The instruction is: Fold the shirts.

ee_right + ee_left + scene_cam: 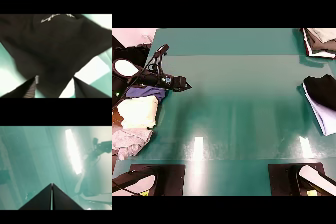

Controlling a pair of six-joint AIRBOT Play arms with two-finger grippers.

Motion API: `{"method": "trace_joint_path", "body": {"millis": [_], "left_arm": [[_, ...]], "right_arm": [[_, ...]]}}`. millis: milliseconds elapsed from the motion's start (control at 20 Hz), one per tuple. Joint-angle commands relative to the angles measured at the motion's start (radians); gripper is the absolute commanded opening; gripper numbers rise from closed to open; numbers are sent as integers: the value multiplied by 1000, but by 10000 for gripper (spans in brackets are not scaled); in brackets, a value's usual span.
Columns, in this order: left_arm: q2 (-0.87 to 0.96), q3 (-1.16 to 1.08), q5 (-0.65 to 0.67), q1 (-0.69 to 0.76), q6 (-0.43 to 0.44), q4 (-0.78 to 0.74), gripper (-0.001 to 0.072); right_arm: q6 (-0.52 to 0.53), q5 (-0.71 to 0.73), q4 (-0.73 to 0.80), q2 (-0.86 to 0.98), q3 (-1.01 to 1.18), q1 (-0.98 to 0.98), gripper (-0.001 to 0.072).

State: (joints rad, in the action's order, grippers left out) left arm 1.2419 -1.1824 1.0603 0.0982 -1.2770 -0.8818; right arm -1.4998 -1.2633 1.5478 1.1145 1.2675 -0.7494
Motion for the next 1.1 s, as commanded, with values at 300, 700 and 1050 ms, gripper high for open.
{"method": "trace_joint_path", "body": {"millis": [300, 700, 1050], "left_arm": [[-1, -1, 31, 0, 0, 2, 33], [-1, -1, 20, 0, -6, 4, 33], [-1, -1, 21, 0, -6, 4, 33]], "right_arm": [[-51, -166, -159, -8, -48, 101, 441], [47, -163, -236, -8, -48, 503, 18], [47, -163, -238, -8, -48, 579, 17]]}}
